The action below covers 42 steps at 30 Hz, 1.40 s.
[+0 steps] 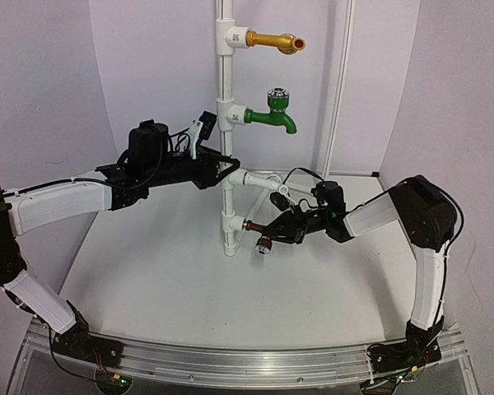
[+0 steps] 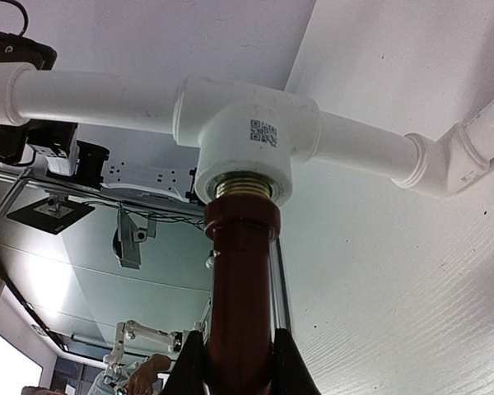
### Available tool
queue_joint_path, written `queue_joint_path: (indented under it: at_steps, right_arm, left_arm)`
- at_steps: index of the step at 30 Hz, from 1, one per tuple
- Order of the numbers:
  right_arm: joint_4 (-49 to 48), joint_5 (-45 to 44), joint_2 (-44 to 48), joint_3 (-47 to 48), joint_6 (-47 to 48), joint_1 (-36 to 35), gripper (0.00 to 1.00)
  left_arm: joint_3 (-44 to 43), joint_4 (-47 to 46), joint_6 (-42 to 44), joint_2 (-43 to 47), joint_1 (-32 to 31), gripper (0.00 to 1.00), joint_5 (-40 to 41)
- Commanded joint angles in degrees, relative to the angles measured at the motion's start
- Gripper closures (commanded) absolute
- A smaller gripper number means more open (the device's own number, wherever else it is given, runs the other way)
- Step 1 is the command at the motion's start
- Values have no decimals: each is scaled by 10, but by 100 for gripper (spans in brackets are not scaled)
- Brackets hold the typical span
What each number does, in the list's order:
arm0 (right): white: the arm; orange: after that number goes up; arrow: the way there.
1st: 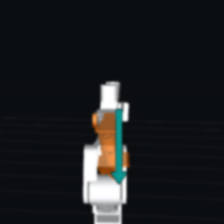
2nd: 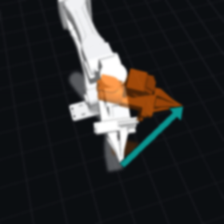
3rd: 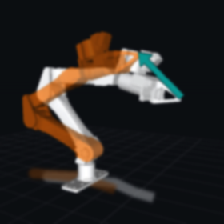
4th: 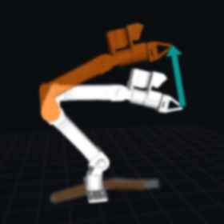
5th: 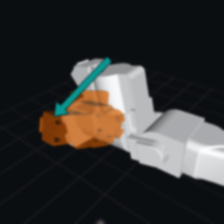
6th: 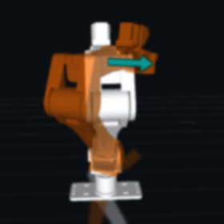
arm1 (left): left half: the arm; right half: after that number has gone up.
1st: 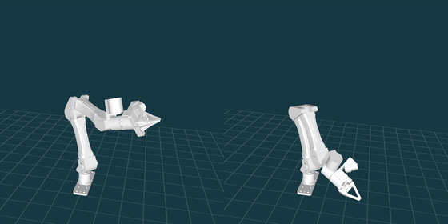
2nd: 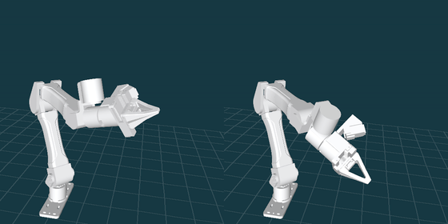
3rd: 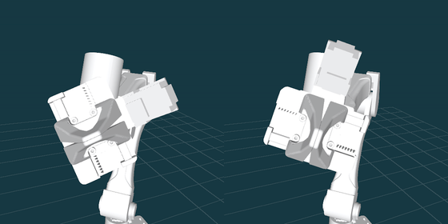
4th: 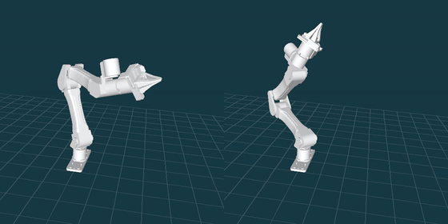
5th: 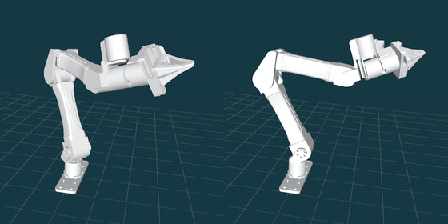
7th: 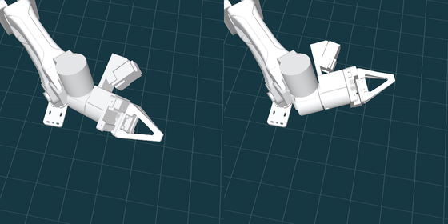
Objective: Install the water faucets
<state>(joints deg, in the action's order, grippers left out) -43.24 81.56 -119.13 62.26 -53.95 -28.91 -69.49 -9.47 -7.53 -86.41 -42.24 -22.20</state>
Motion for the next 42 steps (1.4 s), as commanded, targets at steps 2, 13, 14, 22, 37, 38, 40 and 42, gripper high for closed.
queue_joint_path:
  at_steps: [2, 13, 14, 22, 37, 38, 40, 42]
  right_arm:
    - [-44, -54, -5, 37, -16, -15, 77]
    - [-43, -61, -7, 31, -9, -1, 50]
    - [-43, -61, -5, 29, -6, 0, 46]
    - [-42, -82, 9, 7, 21, 22, 17]
    - [349, -184, 151, 43, 451, 123, 8]
    - [367, -198, 164, 40, 489, 123, 7]
    - [396, -230, 195, 32, 553, 123, 7]
    - [414, -267, 231, 21, 608, 124, 4]
  left_arm:
    - [4, -3, -65, 19, -30, 100, -73]
    - [2, -8, -66, 16, -30, 100, -72]
    - [2, -8, -66, 15, -30, 100, -71]
    - [2, -3, -69, 15, -30, 100, -63]
    - [1, 13, -85, 20, -28, 100, -53]
    - [1, 14, -86, 20, -28, 100, -53]
    - [-3, 21, -91, 19, -28, 100, -53]
    - [-9, 29, -94, 18, -28, 100, -53]
